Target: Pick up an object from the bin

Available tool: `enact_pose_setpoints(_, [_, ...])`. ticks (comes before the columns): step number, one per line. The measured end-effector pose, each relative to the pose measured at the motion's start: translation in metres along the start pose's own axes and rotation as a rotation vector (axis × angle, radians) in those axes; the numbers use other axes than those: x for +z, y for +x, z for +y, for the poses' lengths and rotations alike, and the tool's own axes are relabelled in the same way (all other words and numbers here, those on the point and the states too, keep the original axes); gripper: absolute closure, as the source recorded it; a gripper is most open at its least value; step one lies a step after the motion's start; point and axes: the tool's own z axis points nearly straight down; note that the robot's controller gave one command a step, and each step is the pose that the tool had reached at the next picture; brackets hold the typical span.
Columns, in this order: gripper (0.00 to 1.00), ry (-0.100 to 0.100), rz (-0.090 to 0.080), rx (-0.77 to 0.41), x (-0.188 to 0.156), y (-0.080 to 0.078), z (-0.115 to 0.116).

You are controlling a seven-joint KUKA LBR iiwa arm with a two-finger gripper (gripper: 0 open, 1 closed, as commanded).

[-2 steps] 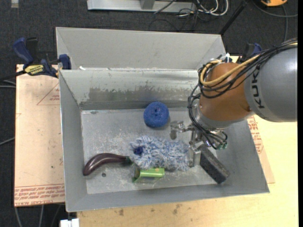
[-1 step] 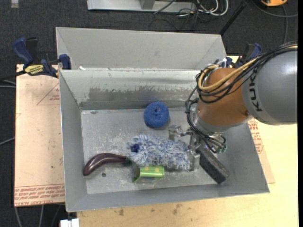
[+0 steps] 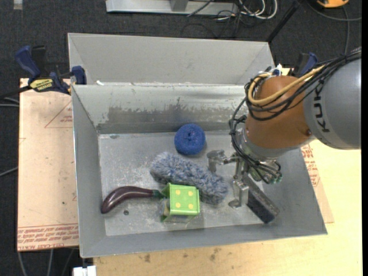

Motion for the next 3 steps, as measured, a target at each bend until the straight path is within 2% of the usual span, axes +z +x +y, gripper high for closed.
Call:
enact_pose_setpoints(1, [0.0, 0.013, -0.024, -0.089, -0.01, -0.006, -0.007])
enact_pose_setpoints(2, [1.0, 0.005, -0.009, -0.067, 0.061, -0.02, 0.005])
enact_pose_setpoints(3, [1.0, 0.006, -0.009, -0.067, 0.061, -0.02, 0.005])
